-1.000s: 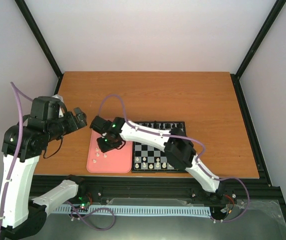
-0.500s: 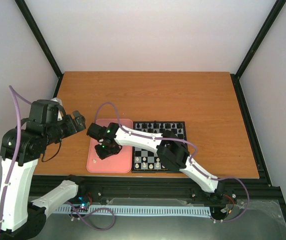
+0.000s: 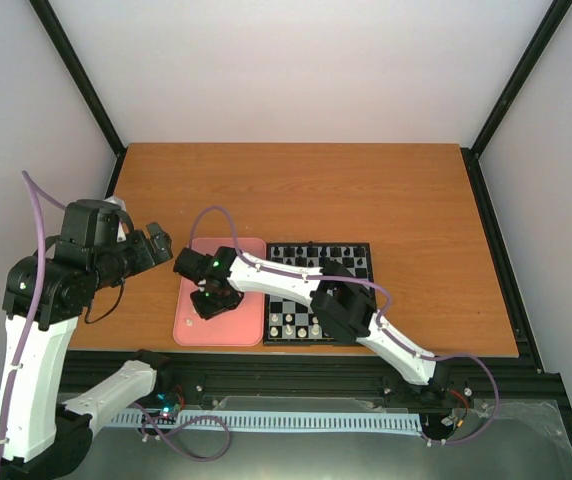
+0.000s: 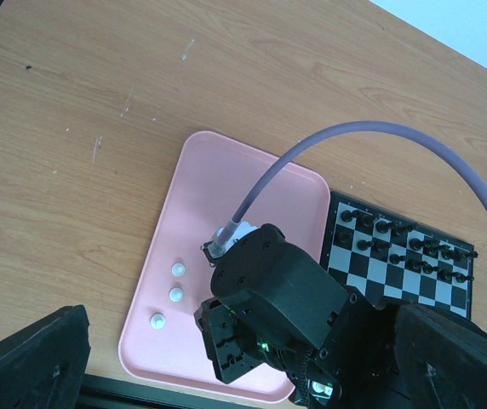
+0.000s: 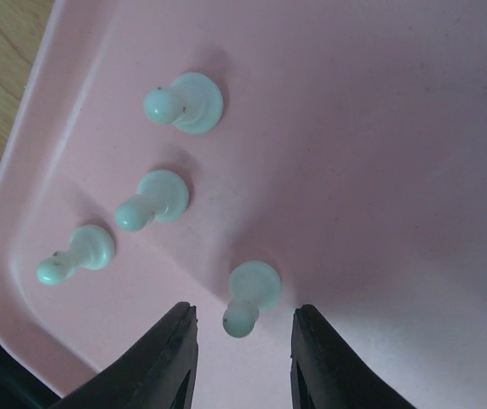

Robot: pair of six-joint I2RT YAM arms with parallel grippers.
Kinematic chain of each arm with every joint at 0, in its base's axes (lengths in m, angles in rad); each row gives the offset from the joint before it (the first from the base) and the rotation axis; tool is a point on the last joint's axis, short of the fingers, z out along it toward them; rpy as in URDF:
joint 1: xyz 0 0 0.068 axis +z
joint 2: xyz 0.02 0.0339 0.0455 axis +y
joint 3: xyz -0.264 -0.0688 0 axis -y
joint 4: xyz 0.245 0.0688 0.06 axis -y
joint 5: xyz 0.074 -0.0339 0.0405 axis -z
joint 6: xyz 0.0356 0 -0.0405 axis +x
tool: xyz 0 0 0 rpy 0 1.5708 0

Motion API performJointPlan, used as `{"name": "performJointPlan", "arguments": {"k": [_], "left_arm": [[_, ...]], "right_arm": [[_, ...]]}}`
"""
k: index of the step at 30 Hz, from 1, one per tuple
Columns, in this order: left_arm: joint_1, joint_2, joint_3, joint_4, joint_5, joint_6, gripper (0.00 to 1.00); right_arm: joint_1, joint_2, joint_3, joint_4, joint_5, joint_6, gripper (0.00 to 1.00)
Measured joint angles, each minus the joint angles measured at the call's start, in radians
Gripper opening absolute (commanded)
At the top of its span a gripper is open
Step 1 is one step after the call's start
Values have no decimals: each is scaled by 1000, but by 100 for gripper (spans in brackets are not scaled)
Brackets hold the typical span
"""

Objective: Set up the chess pieces on the board
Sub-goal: Pick up the chess piece from the storage box, then place the chess piece on the chessboard.

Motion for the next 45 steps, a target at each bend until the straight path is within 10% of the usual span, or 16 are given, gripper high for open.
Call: {"name": "performJointPlan", "arguments": {"k": [10,19,33,45], "left_arm": [[0,0,-11,1,1,0,100],[0,0,-29,4,5,0,100],[0,0,-43,8,11,0,100],[0,-1,-46,27,18,0,100]], "right_arm": [[0,17,40,-8,4,-7,27],[-1,24,52,-13,3,-11,3],[-6,-2,53,-51,59,-11,3],[-109,-515,-442,-37,193,26,3]]}}
